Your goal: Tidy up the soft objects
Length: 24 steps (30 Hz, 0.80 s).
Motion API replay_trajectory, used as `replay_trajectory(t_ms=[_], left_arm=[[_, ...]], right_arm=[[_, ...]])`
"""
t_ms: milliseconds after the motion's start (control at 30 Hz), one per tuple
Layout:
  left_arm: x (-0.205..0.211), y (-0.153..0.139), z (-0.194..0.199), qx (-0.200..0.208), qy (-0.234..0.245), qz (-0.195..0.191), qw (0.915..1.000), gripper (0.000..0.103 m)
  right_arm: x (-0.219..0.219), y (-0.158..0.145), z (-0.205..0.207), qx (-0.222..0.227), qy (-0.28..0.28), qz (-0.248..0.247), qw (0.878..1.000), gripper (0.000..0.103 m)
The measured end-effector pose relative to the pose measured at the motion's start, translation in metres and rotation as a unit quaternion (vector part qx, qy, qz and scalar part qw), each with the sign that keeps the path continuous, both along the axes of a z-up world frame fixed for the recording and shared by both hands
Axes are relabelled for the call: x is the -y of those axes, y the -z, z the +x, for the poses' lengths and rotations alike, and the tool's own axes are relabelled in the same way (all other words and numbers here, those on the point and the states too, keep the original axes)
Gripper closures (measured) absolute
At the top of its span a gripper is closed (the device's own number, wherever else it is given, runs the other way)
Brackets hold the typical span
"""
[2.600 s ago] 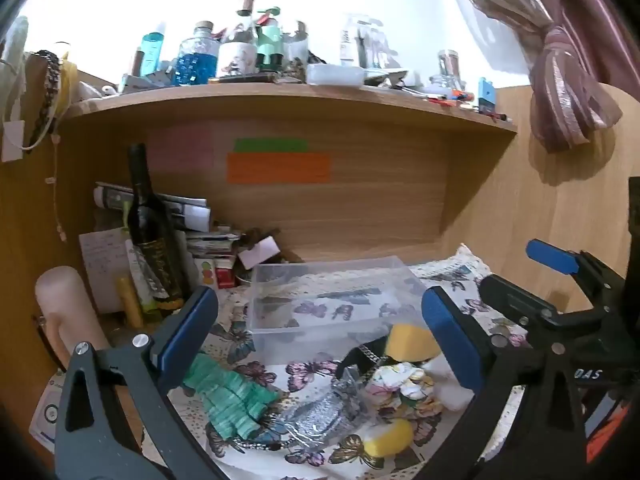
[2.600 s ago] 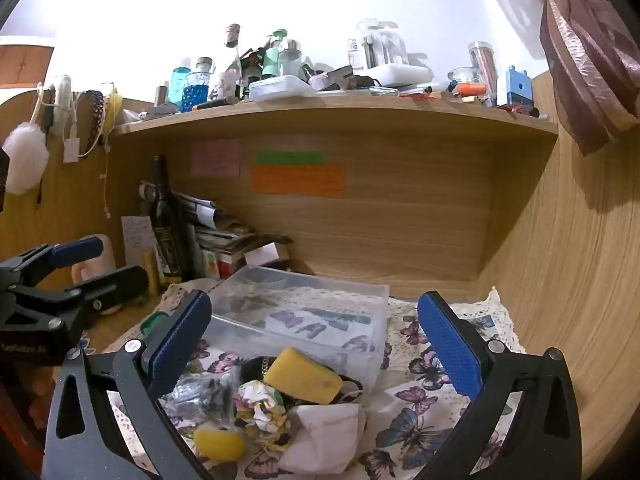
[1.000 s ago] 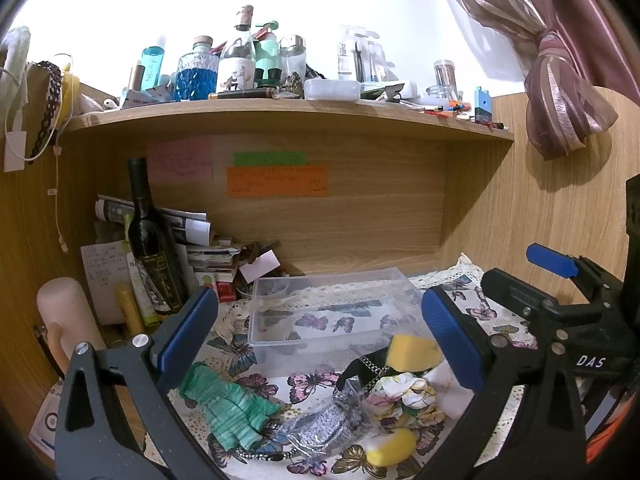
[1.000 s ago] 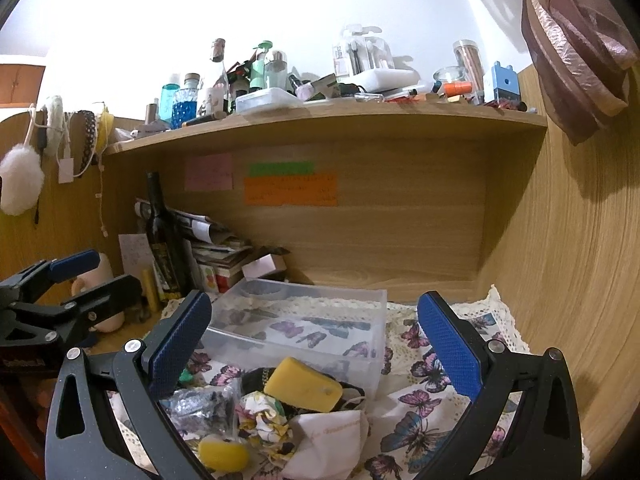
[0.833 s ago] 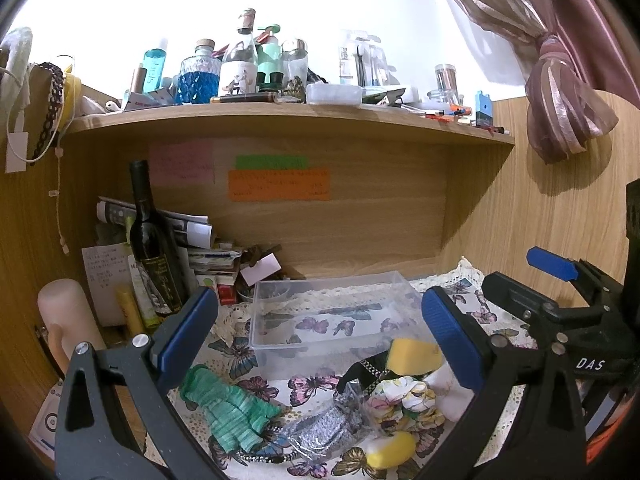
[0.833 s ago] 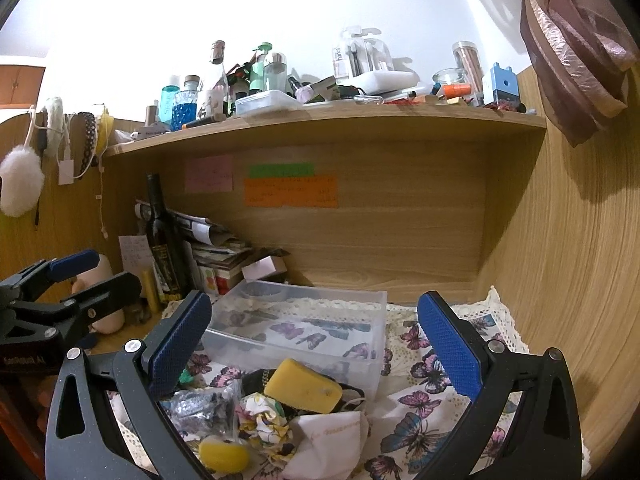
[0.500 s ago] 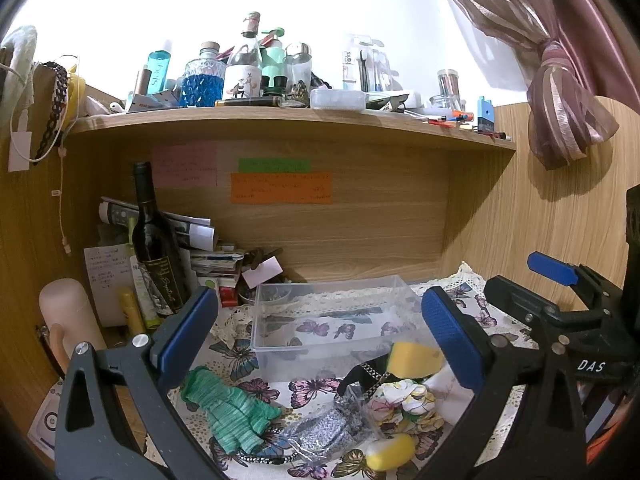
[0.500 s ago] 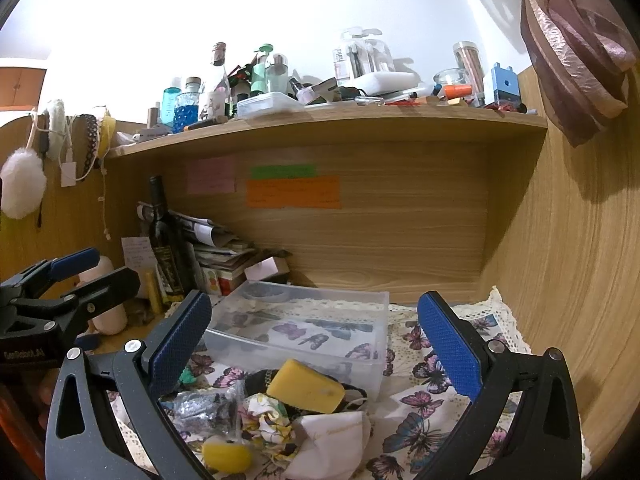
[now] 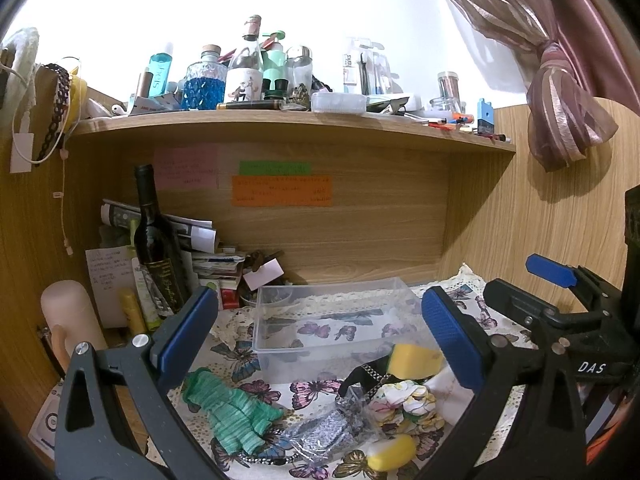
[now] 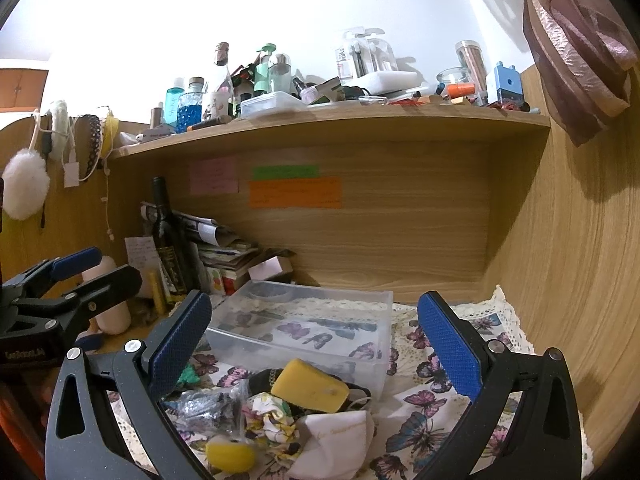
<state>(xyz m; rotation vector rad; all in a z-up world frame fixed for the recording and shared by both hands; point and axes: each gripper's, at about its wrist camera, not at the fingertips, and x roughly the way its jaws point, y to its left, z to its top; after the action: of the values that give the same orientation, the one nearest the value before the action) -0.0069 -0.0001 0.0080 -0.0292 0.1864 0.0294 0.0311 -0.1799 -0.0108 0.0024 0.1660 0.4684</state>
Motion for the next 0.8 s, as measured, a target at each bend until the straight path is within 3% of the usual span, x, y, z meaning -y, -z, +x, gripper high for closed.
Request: replay_trajectory(t_ms=[367,533,667,733,800], left_arm=[[-0.003,0.003,0.003,-0.005,0.001,-0.004,1.0000,0.000],[-0.005,0.008,0.009,-0.023,0.027,-0.008,0.9993,0.000],[-0.010,0.017,0.015,-0.039,0.018,-0.009,0.9991,0.000],[-0.015,0.023,0.018,-0.050,0.016,-0.014,0.9985,0.002],[-0.023,0.032,0.021,-0.069,0.005,-0.014,0.9975,0.013]], right_arm=[[-0.003,0.001,0.001,-0.003,-0.001,-0.002,1.000,0.000],[-0.005,0.004,0.003,-0.005,-0.018,-0.003,1.000,0.000],[-0.009,0.011,0.009,-0.015,-0.033,-0.010,0.999,0.001],[-0.012,0.018,0.015,-0.030,-0.037,-0.018,0.999,0.008],[-0.014,0.025,0.021,-0.046,-0.039,-0.028,0.998,0.011]])
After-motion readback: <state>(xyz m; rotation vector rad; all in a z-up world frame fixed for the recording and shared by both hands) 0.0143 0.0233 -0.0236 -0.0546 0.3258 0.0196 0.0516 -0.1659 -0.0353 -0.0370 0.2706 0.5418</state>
